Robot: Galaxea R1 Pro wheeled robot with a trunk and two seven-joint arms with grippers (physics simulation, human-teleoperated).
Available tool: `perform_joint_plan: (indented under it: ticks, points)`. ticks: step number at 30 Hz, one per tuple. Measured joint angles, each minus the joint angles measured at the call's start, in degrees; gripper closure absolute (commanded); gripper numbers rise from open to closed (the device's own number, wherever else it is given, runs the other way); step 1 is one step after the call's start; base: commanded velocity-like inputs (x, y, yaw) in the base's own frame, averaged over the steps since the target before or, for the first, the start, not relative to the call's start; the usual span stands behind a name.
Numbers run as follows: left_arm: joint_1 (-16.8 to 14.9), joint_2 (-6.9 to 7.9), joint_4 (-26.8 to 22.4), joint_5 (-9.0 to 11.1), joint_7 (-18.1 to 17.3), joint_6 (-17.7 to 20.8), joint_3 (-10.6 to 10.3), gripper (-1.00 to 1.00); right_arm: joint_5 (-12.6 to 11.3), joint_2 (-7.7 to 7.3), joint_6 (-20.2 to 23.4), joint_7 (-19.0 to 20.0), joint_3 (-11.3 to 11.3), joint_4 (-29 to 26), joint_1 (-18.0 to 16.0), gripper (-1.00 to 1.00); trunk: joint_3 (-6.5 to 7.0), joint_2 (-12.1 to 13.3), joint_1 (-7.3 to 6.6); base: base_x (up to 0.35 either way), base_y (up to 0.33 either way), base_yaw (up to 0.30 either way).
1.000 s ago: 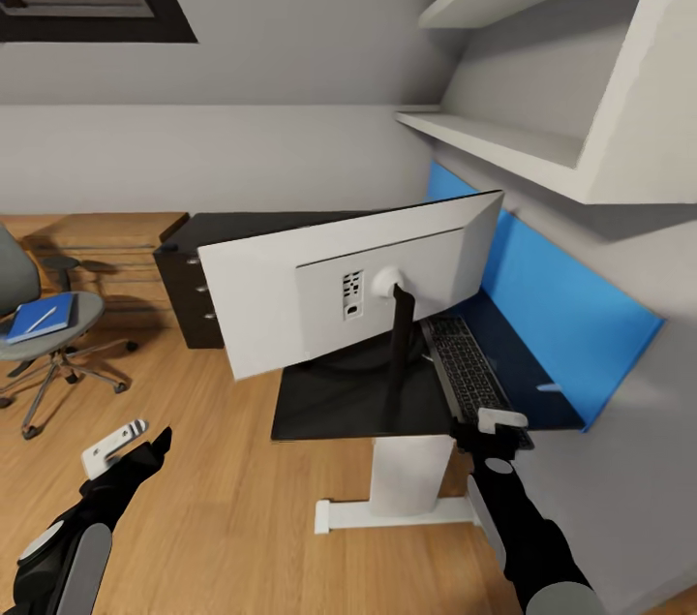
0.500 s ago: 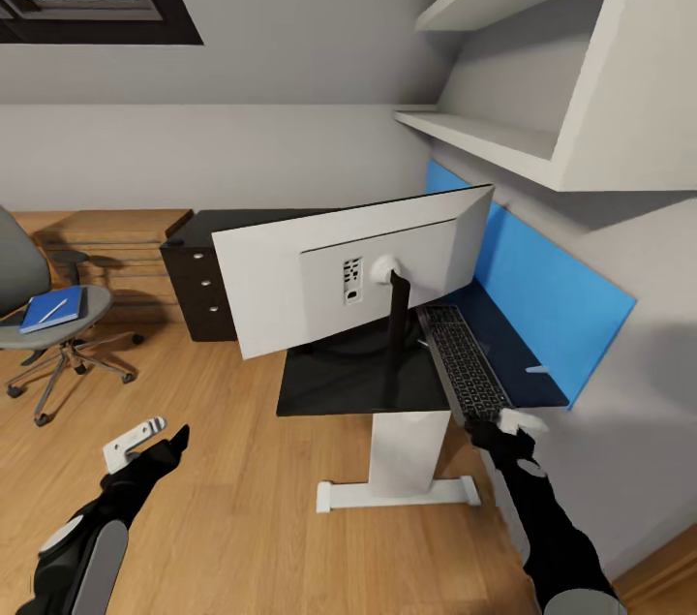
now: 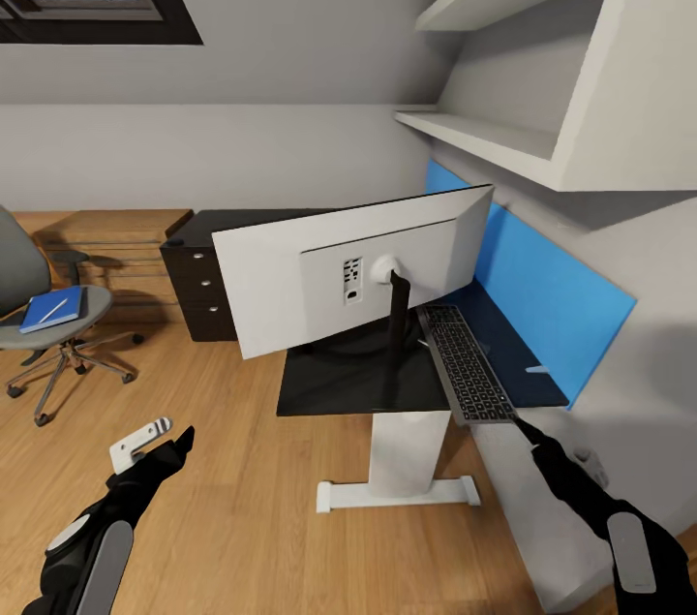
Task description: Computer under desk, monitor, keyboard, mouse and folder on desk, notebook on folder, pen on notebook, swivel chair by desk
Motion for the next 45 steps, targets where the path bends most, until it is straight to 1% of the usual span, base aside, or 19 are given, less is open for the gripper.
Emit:
perform_joint_plan:
  ticks: [2, 7, 17, 21, 23, 25, 26, 28, 30, 32, 35, 45]
  points:
    - [-0.02, -0.05, -0.12, -0.04, -0.05, -0.01, -0.05, -1.00, -0.51, -0.04, 1.30, 0.32, -0.48, -0.12, 0.00, -1.00, 0.00, 0.00, 0.00, 0.000, 0.000, 0.000]
    - [0.00, -0.07, -0.36, 0.02, -0.02, 0.21, -0.12, -1.00, -0.68, -0.33, 1.72, 0.62, -0.65, -0.21, 0.01, -1.00, 0.00, 0.00, 0.00, 0.000, 0.000, 0.000]
    - [-0.03, -0.09, -0.35, 0.05, 0.16, 0.09, -0.20, -1.00, -0.75, 0.05, 1.40, 0.60, -0.43, -0.19, 0.01, -1.00, -1.79, -4.00, 2.19, 0.000, 0.000, 0.000]
    - [-0.02, -0.48, -0.26, 0.05, 0.21, 0.05, -0.20, -1.00, -1.10, 0.23, 1.71, 0.50, -0.38, 0.00, 0.01, -1.00, -2.51, -5.60, 3.07, 0.000, 0.000, 0.000]
    - [-0.01, -0.89, -0.25, 0.05, 0.24, 0.03, -0.20, -1.00, -2.03, 0.25, 1.74, 0.52, -0.39, 0.13, 0.01, -1.00, -2.87, -6.41, 3.51, 0.000, 0.000, 0.000]
    - [-0.02, -1.16, -0.24, 0.04, 0.27, 0.02, -0.20, -1.00, -3.74, 0.25, 1.79, 0.50, -0.40, 0.28, 0.01, -1.00, -3.23, -7.21, 3.95, 0.000, 0.000, 0.000]
    - [-0.01, -1.24, -0.23, 0.04, 0.27, 0.01, -0.20, -1.00, -5.11, 0.22, 1.81, 0.49, -0.37, 0.30, 0.01, -1.00, -3.41, -7.61, 4.17, 0.000, 0.000, 0.000]
    - [-0.02, -1.30, -0.23, 0.02, 0.28, 0.01, -0.20, -1.00, -6.48, 0.20, 1.86, 0.47, -0.32, 0.34, 0.01, -1.00, -3.77, -8.41, 4.61, 0.000, 0.000, 0.000]
    - [-0.01, -1.38, -0.23, 0.03, 0.31, 0.01, -0.20, -1.00, -8.55, 0.10, 1.92, 0.46, -0.23, 0.39, 0.01, -1.00, -4.13, -9.22, 5.05, 0.000, 0.000, 0.000]
    - [-0.02, -1.44, -0.23, 0.03, 0.33, 0.01, -0.20, -1.00, -9.57, 0.03, 1.95, 0.43, -0.22, 0.42, 0.01, -1.00, -4.49, -10.02, 5.49, 0.000, 0.000, 0.000]
    - [-0.01, -1.41, -0.16, -0.03, 0.35, 0.01, -0.20, -1.00, -10.12, 0.01, 1.88, 0.44, -0.23, 0.37, 0.01, -1.00, -5.03, -11.22, 6.15, 0.000, 0.000, 0.000]
    - [0.00, -1.47, -0.01, 0.01, 0.35, 0.06, -0.24, -1.00, -10.18, 0.04, 1.74, 0.35, -0.27, 0.43, 0.01, -1.00, -6.82, -15.23, 8.34, 0.000, 0.000, 0.000]
